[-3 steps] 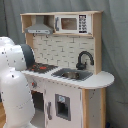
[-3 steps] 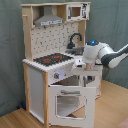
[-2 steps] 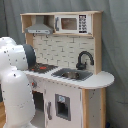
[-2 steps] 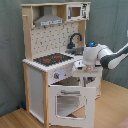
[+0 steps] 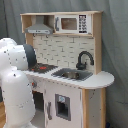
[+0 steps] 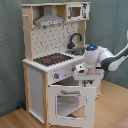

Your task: Play with the kitchen

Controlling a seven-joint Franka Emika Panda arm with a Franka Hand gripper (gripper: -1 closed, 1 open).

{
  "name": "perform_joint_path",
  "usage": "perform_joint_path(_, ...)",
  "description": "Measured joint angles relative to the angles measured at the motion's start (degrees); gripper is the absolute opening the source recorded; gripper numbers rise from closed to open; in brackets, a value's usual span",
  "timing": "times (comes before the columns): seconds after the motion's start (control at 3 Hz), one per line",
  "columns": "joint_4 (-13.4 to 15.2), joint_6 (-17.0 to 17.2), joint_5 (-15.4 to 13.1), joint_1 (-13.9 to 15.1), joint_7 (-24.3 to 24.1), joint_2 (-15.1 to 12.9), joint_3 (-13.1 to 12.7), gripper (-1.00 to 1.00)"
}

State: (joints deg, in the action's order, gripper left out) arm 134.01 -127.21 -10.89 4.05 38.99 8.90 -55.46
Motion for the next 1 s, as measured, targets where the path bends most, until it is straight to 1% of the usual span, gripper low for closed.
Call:
perform_joint_path(0.33, 0.8, -1.8, -2.2, 3.1, -0.1, -4.3, 0.0, -1.00)
perform_joint_path(0.67, 0.8, -5.0, -2.5, 3.0, -2.1, -8.7, -0.7, -1.00)
perform_joint_path(1.0, 0.8, -8.3, -3.5, 2.9, -4.8, -12.7, -1.8, -1.00)
